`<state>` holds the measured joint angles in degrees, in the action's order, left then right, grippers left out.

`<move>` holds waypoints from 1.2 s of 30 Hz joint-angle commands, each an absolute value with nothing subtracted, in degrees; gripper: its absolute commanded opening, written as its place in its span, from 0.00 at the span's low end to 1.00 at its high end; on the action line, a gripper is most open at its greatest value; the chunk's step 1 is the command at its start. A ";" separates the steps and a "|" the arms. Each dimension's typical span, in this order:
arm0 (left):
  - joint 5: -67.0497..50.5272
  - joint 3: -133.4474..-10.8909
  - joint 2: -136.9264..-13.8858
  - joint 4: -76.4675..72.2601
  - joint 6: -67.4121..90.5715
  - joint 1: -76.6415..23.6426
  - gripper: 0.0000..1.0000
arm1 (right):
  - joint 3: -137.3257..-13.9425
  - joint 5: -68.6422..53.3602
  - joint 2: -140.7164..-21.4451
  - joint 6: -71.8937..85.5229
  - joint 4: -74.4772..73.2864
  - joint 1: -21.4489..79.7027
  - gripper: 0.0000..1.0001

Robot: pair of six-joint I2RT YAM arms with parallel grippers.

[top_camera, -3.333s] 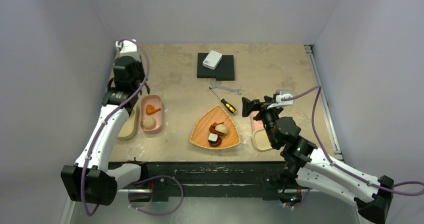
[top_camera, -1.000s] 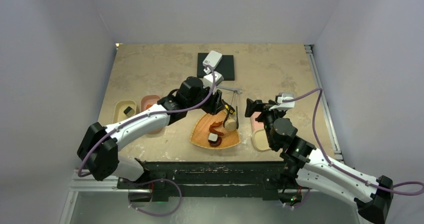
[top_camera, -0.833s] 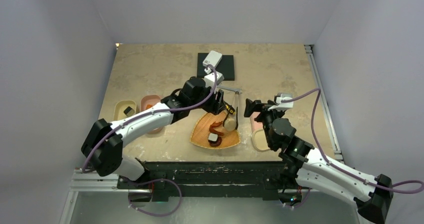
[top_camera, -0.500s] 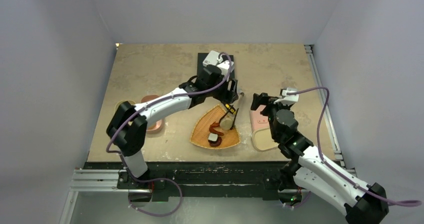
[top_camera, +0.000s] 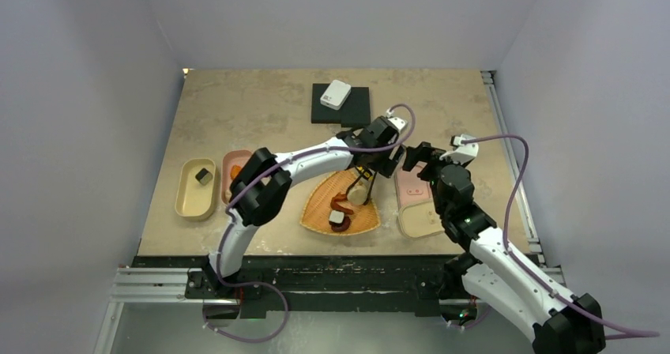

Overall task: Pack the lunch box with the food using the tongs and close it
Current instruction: Pick up the fake food from the plate.

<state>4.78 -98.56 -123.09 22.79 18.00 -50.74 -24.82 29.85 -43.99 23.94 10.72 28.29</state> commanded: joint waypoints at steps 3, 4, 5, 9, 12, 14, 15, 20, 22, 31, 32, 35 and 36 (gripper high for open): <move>17.43 -105.16 -127.83 29.90 12.22 -53.61 0.76 | -23.71 25.97 -39.07 25.63 10.46 27.64 0.99; 18.39 -105.81 -128.45 30.45 11.76 -54.16 0.76 | -23.58 25.98 -38.70 25.51 10.38 27.59 0.99; 19.67 -106.30 -128.91 30.82 11.40 -54.83 0.76 | -23.44 25.94 -38.33 25.41 10.30 27.57 0.99; 23.00 -107.12 -129.78 31.35 10.06 -55.98 0.73 | -23.10 25.40 -37.55 25.31 10.58 27.59 0.99; 23.69 -107.89 -130.47 32.31 10.14 -55.99 0.61 | -23.12 25.49 -37.62 25.23 10.63 27.53 0.99; 24.21 -108.60 -130.92 33.51 10.68 -55.99 0.51 | -23.07 25.49 -37.53 25.22 10.63 27.59 0.99; 24.25 -108.71 -130.79 33.91 11.05 -55.99 0.45 | -23.03 25.44 -37.41 25.22 10.63 27.58 0.99; 23.63 -105.40 -126.07 30.72 13.95 -55.99 0.24 | -22.94 25.36 -37.12 25.14 10.77 27.54 0.99; 23.32 -103.34 -123.47 28.58 15.33 -55.99 0.20 | -22.86 25.31 -37.24 25.02 10.94 27.57 0.99; 22.88 -93.10 -107.06 17.57 19.56 -55.75 0.20 | -23.19 25.05 -38.06 24.46 11.33 27.60 0.99; 22.79 -92.24 -105.20 16.86 19.72 -55.54 0.20 | -23.20 25.11 -38.10 24.44 11.36 27.60 0.99; 20.00 -89.18 -99.11 15.59 20.82 -52.97 0.21 | -23.29 25.13 -38.15 24.35 11.34 27.58 0.99; 18.63 -87.56 -96.93 14.74 20.91 -51.59 0.21 | -23.29 25.20 -38.18 24.30 11.34 27.60 0.99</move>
